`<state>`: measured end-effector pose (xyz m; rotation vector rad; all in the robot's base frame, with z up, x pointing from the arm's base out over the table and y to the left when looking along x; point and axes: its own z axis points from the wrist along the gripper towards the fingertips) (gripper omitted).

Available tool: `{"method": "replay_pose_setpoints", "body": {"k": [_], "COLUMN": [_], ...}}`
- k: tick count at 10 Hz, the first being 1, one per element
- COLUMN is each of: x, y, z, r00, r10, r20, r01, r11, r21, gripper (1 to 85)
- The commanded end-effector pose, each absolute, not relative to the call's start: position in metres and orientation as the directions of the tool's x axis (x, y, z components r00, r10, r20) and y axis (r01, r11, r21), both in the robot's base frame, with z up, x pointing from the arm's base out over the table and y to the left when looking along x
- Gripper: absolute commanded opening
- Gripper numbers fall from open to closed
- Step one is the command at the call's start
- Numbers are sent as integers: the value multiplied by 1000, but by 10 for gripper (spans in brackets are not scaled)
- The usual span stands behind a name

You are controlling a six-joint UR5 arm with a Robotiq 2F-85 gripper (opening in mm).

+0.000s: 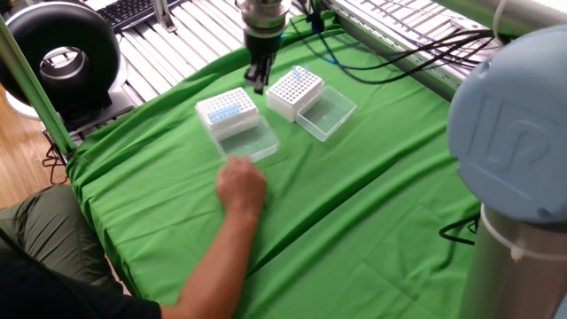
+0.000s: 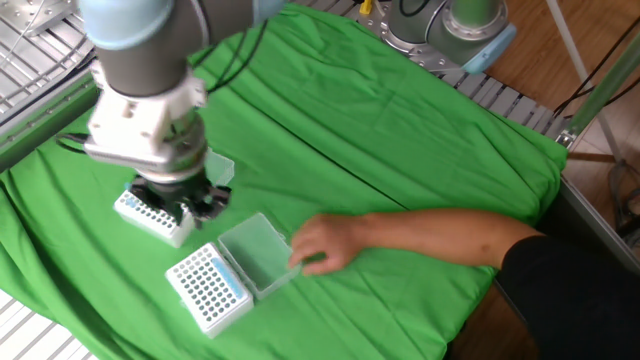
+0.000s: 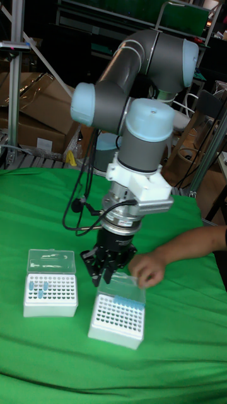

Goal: Insert a medium pipette tip into the holder for medium pipette tips

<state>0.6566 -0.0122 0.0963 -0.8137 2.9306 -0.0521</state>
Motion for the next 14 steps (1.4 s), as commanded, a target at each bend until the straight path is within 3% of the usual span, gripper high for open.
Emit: {"method": "replay_pose_setpoints", "body": {"k": [1, 5, 14], "x": [663, 663, 656], "y": [-65, -100, -96], "z": [91, 81, 70], "r00": [-807, -789, -793], "r10": [-583, -607, -600], "r20": [-100, -97, -104], "r01": [-576, -597, -594], "r11": [813, 794, 800], "r21": [-91, -115, -87], "gripper": [313, 310, 317]}}
